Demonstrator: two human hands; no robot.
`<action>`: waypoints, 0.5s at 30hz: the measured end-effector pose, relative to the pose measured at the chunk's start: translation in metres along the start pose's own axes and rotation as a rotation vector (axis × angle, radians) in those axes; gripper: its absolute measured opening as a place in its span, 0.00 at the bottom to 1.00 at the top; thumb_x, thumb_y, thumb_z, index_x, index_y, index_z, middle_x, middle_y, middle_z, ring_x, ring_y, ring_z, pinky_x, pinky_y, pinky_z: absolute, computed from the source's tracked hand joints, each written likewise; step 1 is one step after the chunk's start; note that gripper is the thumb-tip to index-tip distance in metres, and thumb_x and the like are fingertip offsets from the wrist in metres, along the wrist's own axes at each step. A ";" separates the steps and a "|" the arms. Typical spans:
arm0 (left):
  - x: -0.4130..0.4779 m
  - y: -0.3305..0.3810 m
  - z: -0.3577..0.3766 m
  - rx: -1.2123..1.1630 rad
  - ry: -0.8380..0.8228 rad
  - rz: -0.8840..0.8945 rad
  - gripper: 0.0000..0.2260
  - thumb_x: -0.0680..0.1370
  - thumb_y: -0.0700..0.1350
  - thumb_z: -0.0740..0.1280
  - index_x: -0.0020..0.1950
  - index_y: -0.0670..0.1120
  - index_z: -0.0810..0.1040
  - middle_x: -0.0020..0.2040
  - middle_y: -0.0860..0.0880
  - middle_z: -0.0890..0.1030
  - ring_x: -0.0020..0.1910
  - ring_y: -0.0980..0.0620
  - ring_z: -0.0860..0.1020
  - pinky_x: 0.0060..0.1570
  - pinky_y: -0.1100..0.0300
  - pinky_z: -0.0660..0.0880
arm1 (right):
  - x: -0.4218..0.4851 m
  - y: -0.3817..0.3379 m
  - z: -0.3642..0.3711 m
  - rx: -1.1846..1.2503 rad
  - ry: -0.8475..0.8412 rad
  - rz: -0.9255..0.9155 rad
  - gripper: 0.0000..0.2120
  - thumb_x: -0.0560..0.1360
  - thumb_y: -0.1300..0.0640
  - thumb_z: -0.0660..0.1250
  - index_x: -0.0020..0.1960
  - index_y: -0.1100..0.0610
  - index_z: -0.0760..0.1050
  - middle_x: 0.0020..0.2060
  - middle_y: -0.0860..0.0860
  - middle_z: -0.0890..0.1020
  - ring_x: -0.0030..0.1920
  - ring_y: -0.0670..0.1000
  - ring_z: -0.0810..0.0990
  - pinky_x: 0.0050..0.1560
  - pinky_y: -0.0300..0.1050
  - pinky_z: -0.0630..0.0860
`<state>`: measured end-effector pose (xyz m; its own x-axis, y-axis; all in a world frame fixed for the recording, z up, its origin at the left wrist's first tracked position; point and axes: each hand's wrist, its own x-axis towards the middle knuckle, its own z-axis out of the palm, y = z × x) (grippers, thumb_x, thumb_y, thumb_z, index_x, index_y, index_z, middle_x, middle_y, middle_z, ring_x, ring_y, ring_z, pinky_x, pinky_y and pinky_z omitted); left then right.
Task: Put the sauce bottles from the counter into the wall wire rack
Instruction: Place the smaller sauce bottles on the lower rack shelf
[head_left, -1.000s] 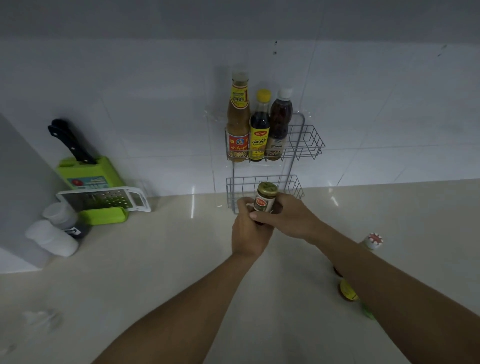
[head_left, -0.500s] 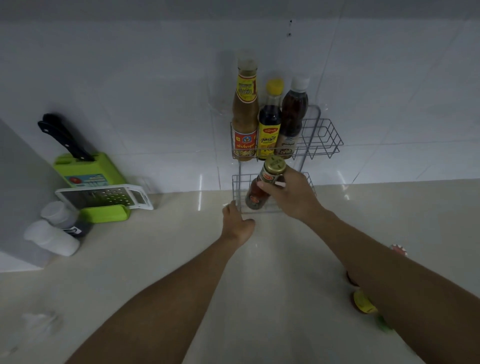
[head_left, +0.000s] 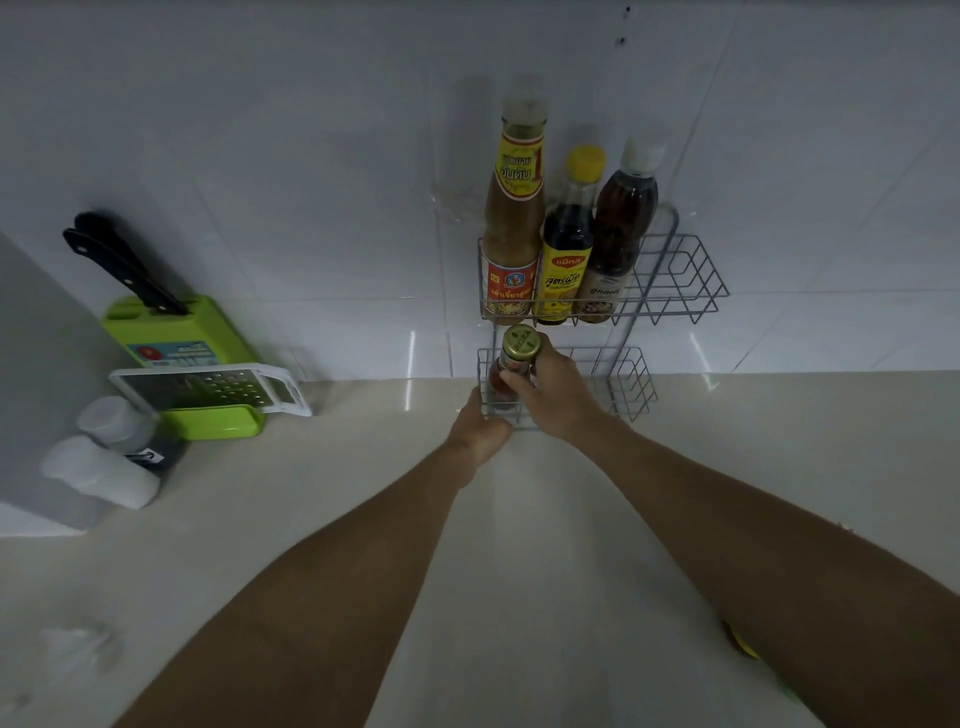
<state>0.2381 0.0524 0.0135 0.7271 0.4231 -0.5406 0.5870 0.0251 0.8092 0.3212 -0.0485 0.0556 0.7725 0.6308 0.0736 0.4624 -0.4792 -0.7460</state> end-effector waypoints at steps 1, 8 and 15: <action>-0.003 0.000 0.000 -0.005 -0.008 0.010 0.37 0.67 0.39 0.62 0.77 0.51 0.63 0.66 0.44 0.77 0.60 0.46 0.77 0.46 0.59 0.74 | 0.003 0.001 0.003 0.010 -0.018 0.020 0.20 0.77 0.58 0.68 0.66 0.61 0.68 0.57 0.57 0.81 0.56 0.54 0.79 0.51 0.37 0.69; -0.009 0.001 0.002 -0.014 -0.039 0.070 0.34 0.74 0.33 0.62 0.78 0.53 0.61 0.64 0.46 0.77 0.58 0.48 0.74 0.54 0.57 0.73 | 0.026 -0.005 0.007 0.018 -0.116 0.075 0.26 0.80 0.59 0.64 0.74 0.59 0.58 0.65 0.59 0.76 0.66 0.59 0.75 0.60 0.45 0.68; -0.011 -0.002 0.000 0.055 -0.047 0.073 0.38 0.75 0.33 0.61 0.81 0.56 0.52 0.59 0.51 0.72 0.55 0.50 0.73 0.40 0.65 0.72 | 0.041 -0.011 0.008 0.012 -0.230 0.072 0.24 0.81 0.58 0.62 0.73 0.59 0.58 0.66 0.60 0.74 0.67 0.59 0.73 0.64 0.47 0.68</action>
<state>0.2290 0.0480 0.0183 0.7838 0.3794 -0.4916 0.5492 -0.0542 0.8339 0.3448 -0.0128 0.0615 0.6828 0.7187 -0.1318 0.4036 -0.5213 -0.7520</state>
